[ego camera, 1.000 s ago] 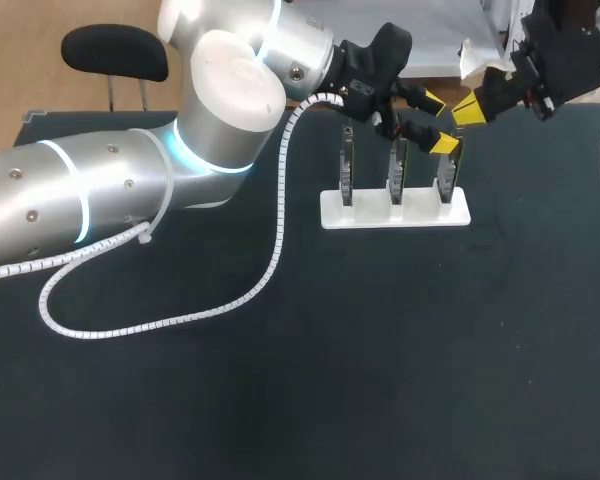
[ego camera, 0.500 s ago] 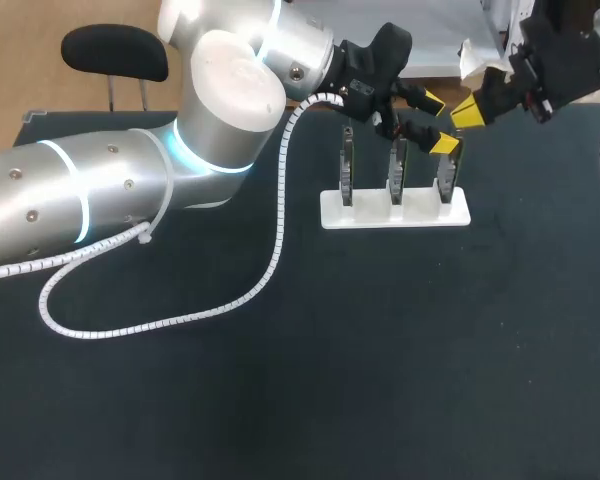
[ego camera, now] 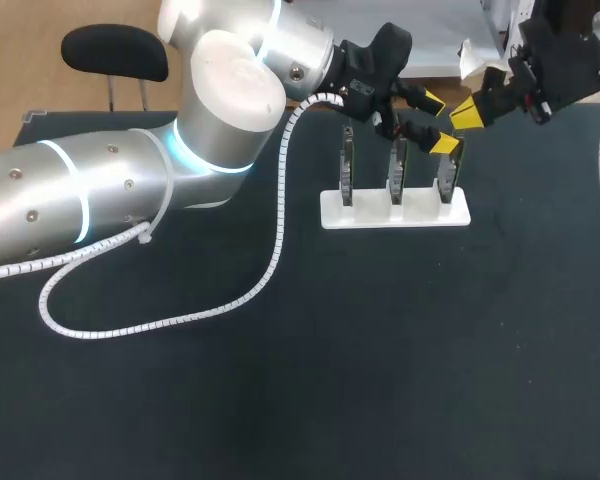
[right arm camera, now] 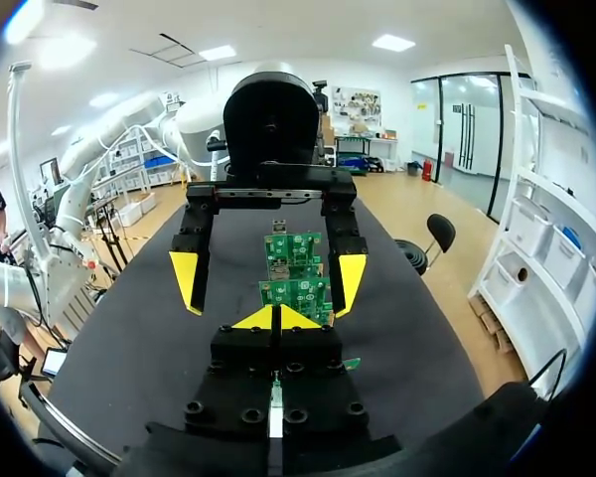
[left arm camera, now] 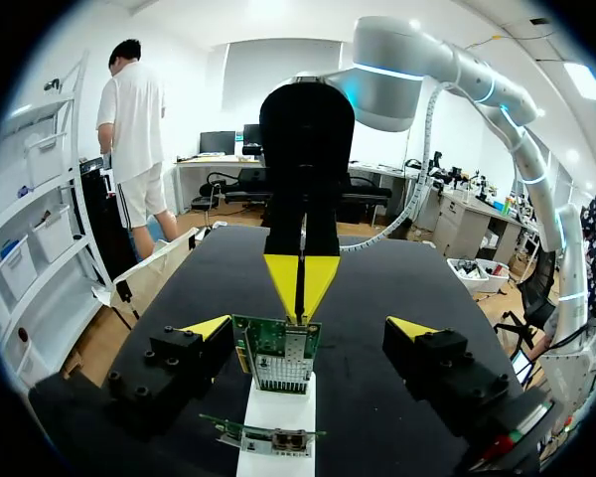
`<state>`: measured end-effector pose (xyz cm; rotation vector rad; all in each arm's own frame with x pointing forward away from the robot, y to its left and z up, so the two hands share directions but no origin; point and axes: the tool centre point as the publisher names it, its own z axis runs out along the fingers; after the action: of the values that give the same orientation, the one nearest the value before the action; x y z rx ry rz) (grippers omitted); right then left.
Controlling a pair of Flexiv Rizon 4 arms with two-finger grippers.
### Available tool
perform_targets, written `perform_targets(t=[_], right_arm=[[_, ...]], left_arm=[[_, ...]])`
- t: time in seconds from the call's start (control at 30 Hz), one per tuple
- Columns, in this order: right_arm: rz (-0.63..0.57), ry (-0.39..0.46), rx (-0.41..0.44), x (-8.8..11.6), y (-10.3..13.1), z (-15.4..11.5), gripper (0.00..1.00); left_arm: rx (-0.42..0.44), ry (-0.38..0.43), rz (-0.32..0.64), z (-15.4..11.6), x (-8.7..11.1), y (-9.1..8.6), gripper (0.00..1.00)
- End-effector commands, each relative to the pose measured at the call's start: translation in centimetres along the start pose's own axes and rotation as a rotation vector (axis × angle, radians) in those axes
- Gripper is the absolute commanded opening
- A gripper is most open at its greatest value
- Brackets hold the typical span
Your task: Pick up the optical module with the left hand, and insert it into the network port with the right hand.
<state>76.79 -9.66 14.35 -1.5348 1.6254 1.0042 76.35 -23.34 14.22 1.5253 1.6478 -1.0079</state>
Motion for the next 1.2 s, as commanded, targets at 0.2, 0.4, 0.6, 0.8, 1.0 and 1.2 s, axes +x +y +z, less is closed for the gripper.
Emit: perform_targets(t=[0.2, 0.4, 0.6, 0.8, 1.0, 1.2], right_arm=[[0.006, -0.010, -0.007, 0.60, -0.17, 0.45, 0.00], [0.012, -0.015, -0.011, 0.70, -0.03, 0.64, 0.00], [0.016, -0.022, -0.005, 0.45, -0.16, 0.46, 0.00], [0.028, -0.021, -0.001, 0.83, -0.21, 0.48, 0.00], [0.045, -0.027, 0.001, 1.22, -0.13, 0.58, 0.00], [0.047, -0.034, 0.000, 1.20, -0.08, 0.71, 0.00]], left_arm=[[0.000, 0.000, 0.001, 0.05, 0.02, 0.04, 1.00], [0.000, 0.000, 0.001, 0.05, 0.02, 0.04, 1.00], [0.000, 0.000, 0.001, 0.05, 0.02, 0.04, 1.00], [0.000, 0.000, 0.001, 0.05, 0.02, 0.04, 1.00], [0.000, 0.000, 0.001, 0.05, 0.02, 0.04, 1.00], [0.000, 0.000, 0.001, 0.05, 0.02, 0.04, 1.00]])
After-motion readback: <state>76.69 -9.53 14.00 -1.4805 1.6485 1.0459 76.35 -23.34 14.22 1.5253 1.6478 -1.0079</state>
